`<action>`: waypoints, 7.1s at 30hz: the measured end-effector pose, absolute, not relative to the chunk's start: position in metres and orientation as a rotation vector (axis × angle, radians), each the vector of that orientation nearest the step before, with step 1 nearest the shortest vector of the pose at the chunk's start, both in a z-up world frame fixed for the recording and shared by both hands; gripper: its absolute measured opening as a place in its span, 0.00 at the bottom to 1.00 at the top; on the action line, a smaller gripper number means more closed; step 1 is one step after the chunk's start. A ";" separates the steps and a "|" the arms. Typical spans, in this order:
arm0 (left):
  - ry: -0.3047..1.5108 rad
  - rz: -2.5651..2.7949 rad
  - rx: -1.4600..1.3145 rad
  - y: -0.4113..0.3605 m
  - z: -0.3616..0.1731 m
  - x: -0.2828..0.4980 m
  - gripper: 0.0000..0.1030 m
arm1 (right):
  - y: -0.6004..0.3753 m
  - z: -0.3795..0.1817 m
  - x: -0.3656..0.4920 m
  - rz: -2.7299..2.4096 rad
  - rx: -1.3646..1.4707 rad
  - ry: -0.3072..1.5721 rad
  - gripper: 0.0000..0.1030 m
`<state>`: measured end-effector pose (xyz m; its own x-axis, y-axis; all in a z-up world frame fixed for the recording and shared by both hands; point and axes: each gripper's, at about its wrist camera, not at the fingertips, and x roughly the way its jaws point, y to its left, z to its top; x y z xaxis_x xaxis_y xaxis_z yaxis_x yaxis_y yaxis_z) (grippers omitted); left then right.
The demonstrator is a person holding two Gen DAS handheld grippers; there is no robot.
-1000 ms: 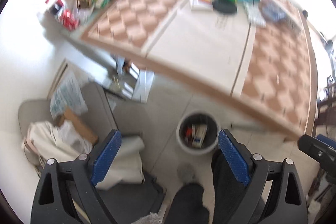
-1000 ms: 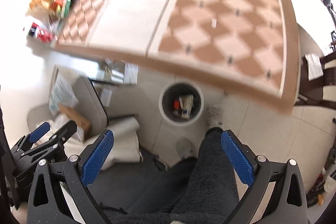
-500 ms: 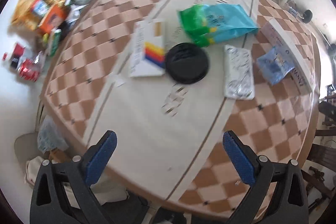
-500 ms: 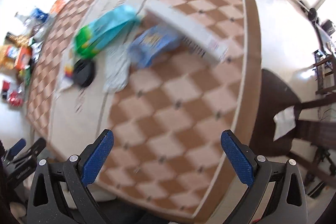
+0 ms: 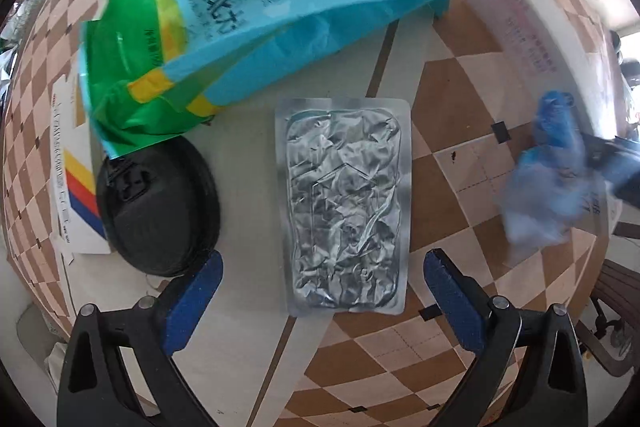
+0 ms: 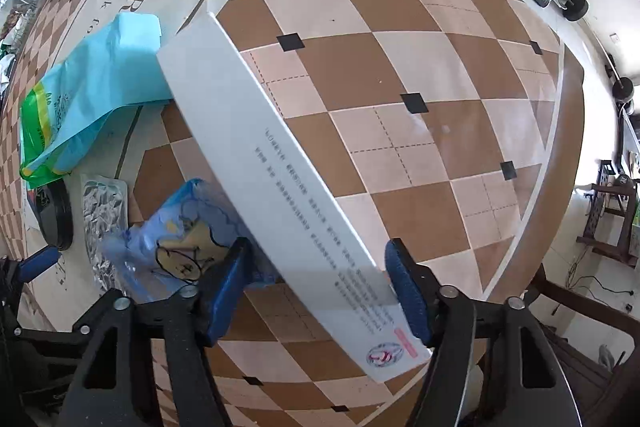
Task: Collect trash
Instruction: 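Grasp the foil blister pack with the left gripper while the right gripper grasps the long white Doctor box, then carry the foil pack and long white box toward the trash bin, then open the left gripper over the bin while the right gripper releases the long white box, then move both tools back from the bin to the table, then grasp the striped medicine box with the left gripper while the right gripper grasps the blue cat packet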
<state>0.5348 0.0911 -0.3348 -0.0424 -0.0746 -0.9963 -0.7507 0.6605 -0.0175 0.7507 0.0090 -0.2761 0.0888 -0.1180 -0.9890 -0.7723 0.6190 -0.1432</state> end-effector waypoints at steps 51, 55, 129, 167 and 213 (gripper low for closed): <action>1.162 0.656 -0.612 -0.042 -0.195 0.302 0.58 | -0.148 -0.186 0.471 0.649 -0.369 1.383 0.38; 1.173 0.653 -0.643 -0.067 -0.205 0.229 0.58 | -0.167 -0.191 0.372 0.717 -0.385 1.405 0.38; 1.509 0.777 -0.773 -0.128 -0.489 0.110 0.97 | -0.270 -0.544 0.256 0.481 -0.687 1.613 1.00; 1.133 1.095 -0.600 0.042 -0.161 0.283 1.00 | -0.153 -0.144 0.491 0.577 -0.304 1.409 1.00; 1.326 1.056 -0.640 0.114 -0.234 0.391 0.71 | -0.007 -0.245 0.666 0.548 -0.368 1.400 0.43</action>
